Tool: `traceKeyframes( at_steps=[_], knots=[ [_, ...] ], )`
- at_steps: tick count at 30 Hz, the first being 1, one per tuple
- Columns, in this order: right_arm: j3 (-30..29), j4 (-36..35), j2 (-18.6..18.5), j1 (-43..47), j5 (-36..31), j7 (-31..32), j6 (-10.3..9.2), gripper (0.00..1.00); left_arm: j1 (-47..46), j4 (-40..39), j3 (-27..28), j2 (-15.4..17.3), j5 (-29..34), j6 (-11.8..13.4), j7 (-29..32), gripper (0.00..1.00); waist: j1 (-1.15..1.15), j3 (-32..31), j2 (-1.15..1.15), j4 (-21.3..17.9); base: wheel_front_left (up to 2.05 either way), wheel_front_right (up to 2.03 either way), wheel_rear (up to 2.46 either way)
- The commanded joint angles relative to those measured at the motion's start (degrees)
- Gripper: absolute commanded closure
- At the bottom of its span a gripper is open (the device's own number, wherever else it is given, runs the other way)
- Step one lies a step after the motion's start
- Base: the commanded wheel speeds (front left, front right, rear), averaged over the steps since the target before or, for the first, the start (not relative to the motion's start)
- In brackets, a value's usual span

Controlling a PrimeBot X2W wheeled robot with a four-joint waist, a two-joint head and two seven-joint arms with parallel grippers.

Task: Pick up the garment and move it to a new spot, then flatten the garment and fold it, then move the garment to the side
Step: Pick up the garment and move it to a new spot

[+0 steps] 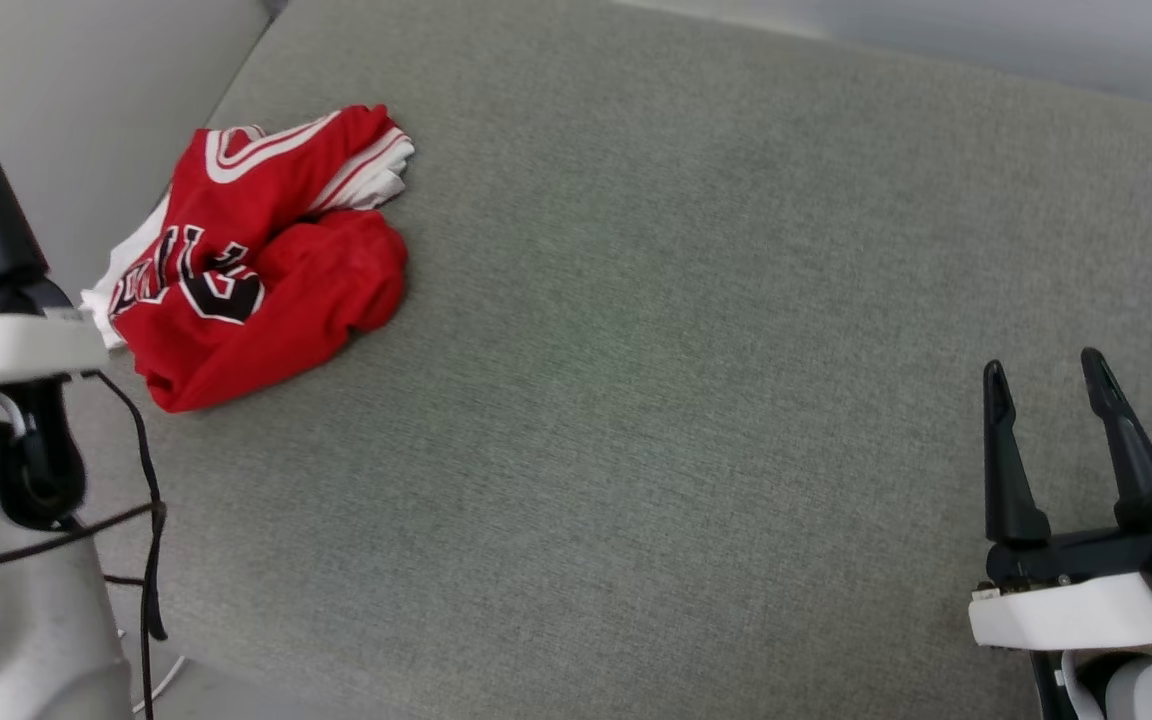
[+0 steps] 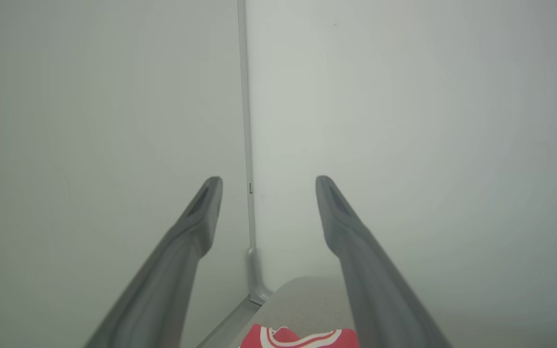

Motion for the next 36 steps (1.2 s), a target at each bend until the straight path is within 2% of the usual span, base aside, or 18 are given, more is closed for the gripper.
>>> traceKeyframes(
  at_steps=[1,2,3,4,6,10,11,12,13,14,15,19,25,29,30,36],
  knots=[
    [-0.01,-0.64,0.06,-1.3,-0.58,-0.16,-0.02,0.0,-1.79,1.07,0.75,1.12,-0.62,-0.34,-0.14,0.0,-0.01,3.56,0.0,-1.99,0.0,0.0,0.0],
    [-0.01,-0.64,0.06,-1.3,-0.58,-0.16,-0.02,0.0,-1.79,1.07,0.75,1.12,-0.62,-0.34,-0.14,0.0,-0.01,3.56,0.0,-1.99,0.0,0.0,0.0],
    [-0.37,-1.05,0.06,-2.08,-1.01,-0.16,-0.02,0.0,-4.36,2.07,0.82,3.42,-0.58,-0.59,-0.14,0.0,-0.01,5.02,0.0,-2.58,0.0,0.0,0.0],
    [-0.37,-1.05,0.06,-2.08,-1.01,-0.16,-0.02,0.0,-4.36,2.07,0.82,3.42,-0.58,-0.59,-0.14,0.0,-0.01,5.02,0.0,-2.58,0.0,0.0,0.0],
    [-0.56,-1.81,0.05,-2.96,-1.67,-0.16,-0.02,0.0,-7.21,5.36,-0.2,6.75,-1.88,-0.66,-0.14,0.0,-0.01,6.82,0.0,-3.32,0.0,0.0,0.0],
    [-1.16,-2.98,0.04,-3.76,-2.51,-0.15,-0.02,0.0,-10.77,12.14,-5.28,12.47,-7.63,-0.71,0.57,0.0,-0.01,8.81,0.0,-3.96,0.0,0.0,0.0],
    [-1.16,-2.98,0.04,-3.76,-2.51,-0.15,-0.02,0.0,-10.77,12.14,-5.28,12.47,-7.63,-0.71,0.57,0.0,-0.01,8.81,0.0,-3.96,0.0,0.0,0.0],
    [-1.35,-3.42,0.06,-3.92,-3.03,-0.15,-0.02,0.0,-12.73,14.79,-8.67,15.7,-10.82,-0.7,2.05,0.0,-0.01,9.72,0.0,-4.13,0.0,0.0,0.0],
    [-1.43,-3.64,0.04,-4.08,-3.2,-0.15,-0.02,0.0,-13.44,16.0,-10.53,17.24,-12.24,-0.7,3.26,0.0,-0.01,10.11,0.0,-4.24,0.0,0.0,0.0],
    [-1.43,-3.64,0.04,-4.08,-3.2,-0.15,-0.02,0.0,-13.44,16.0,-10.53,17.24,-12.24,-0.7,3.26,0.0,-0.01,10.11,0.0,-4.24,0.0,0.0,0.0],
    [-1.43,-4.02,0.05,-4.36,-3.62,-0.15,-0.02,0.0,-14.67,18.16,-14.11,19.85,-15.6,-0.71,6.45,0.0,-0.01,10.83,0.0,-4.43,0.0,0.0,0.0],
    [-1.14,-4.44,0.03,-4.83,-4.0,-0.16,-0.02,0.0,-17.19,20.51,-21.05,25.42,-22.07,-0.72,14.07,0.0,-0.01,12.33,0.0,-4.84,0.0,0.0,0.0],
    [-0.65,-4.6,0.03,-5.74,-4.26,-0.16,-0.02,0.0,-19.29,22.85,-29.54,31.15,-32.54,-0.71,29.04,0.0,-0.01,14.24,0.0,-5.8,0.0,0.0,0.0],
    [-0.88,-4.83,0.03,-5.91,-4.35,-0.16,-0.02,0.0,-19.7,24.23,-33.31,33.31,-38.6,-0.71,38.99,0.0,-0.01,15.6,0.0,-6.75,0.0,0.0,0.0],
    [-0.91,-4.81,0.03,-6.21,-4.39,-0.16,-0.02,0.0,-18.93,25.28,-35.8,34.58,-42.75,-0.72,46.56,0.0,-0.01,16.48,0.0,-7.57,0.0,0.0,0.0],
    [-1.04,-4.57,0.02,-6.65,-4.17,-0.13,-0.03,0.0,-17.44,28.26,-39.77,35.12,-47.2,-0.72,55.72,0.0,-0.01,18.09,0.0,-8.71,0.0,0.0,0.0]
  ],
)
